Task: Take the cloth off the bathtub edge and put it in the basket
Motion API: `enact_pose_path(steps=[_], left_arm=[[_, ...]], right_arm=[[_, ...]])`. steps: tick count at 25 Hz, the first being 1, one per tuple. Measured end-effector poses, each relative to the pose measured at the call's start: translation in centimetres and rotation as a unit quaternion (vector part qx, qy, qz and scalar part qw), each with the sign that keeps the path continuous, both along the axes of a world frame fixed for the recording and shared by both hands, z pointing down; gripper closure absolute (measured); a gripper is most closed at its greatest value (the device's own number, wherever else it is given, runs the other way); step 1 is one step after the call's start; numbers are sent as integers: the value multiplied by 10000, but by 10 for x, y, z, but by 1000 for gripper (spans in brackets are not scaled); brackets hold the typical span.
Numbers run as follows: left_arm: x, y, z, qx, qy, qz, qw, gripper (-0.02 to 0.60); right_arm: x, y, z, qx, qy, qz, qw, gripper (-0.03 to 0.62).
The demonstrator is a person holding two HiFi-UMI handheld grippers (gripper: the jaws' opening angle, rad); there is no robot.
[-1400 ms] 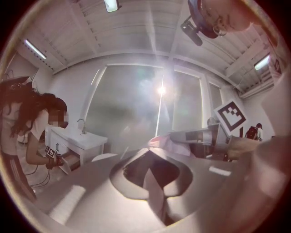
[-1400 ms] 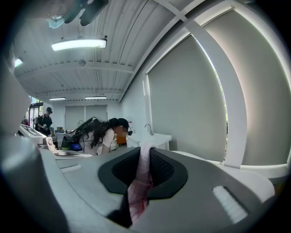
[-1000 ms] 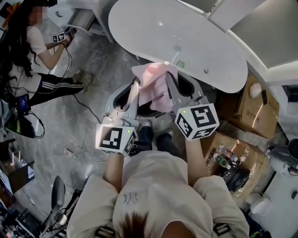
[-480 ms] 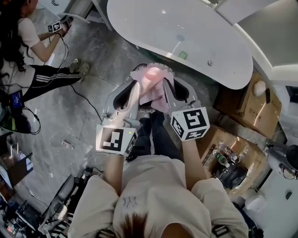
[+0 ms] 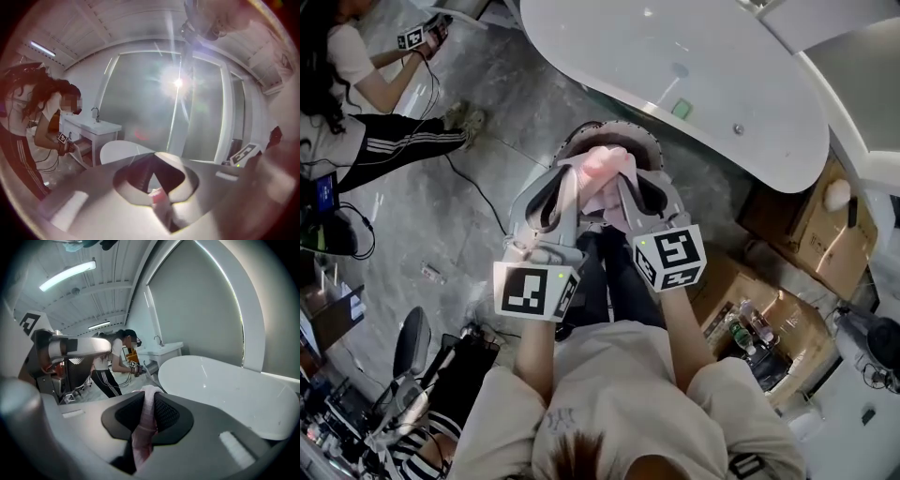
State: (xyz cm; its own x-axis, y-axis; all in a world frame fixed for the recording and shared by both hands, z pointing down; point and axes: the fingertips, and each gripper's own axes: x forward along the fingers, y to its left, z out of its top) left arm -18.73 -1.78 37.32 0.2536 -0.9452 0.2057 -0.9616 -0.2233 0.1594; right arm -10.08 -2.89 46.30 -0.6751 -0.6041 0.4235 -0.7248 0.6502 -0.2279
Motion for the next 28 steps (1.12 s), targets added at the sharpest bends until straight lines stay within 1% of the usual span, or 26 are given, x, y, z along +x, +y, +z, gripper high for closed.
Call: enact_pose_path(steps=[2, 5, 11, 14, 20, 24, 26, 28], left_arm=[[1, -4, 10, -41, 29, -90, 9999, 580], [4, -9, 24, -164, 181, -159, 9996, 580], [-7, -20, 62, -381, 172, -55, 9991, 580], [-2, -27, 84, -517, 205, 100, 9984, 580], [-4, -35, 138, -698, 231, 153, 9972, 580], [-9, -42, 184, -881, 284, 220, 9955, 580], [-10, -42, 208, -993, 334, 200, 9943, 580], [-12, -39, 221, -1035, 346, 177, 9939, 580]], right_arm=[[1, 0, 17, -111, 30, -32, 9999, 551], [4, 2, 39, -254, 127, -41, 9996, 551], [-3, -1, 76, -475, 310, 98, 9983, 551], [-3, -2, 95, -514, 336, 235, 9978, 551], [3, -10, 139, -705, 398, 543, 9952, 551], [0, -17, 181, -888, 539, 673, 9923, 551], [1, -19, 202, -968, 592, 758, 9906, 551], [2, -18, 216, -1025, 600, 844, 9893, 551]])
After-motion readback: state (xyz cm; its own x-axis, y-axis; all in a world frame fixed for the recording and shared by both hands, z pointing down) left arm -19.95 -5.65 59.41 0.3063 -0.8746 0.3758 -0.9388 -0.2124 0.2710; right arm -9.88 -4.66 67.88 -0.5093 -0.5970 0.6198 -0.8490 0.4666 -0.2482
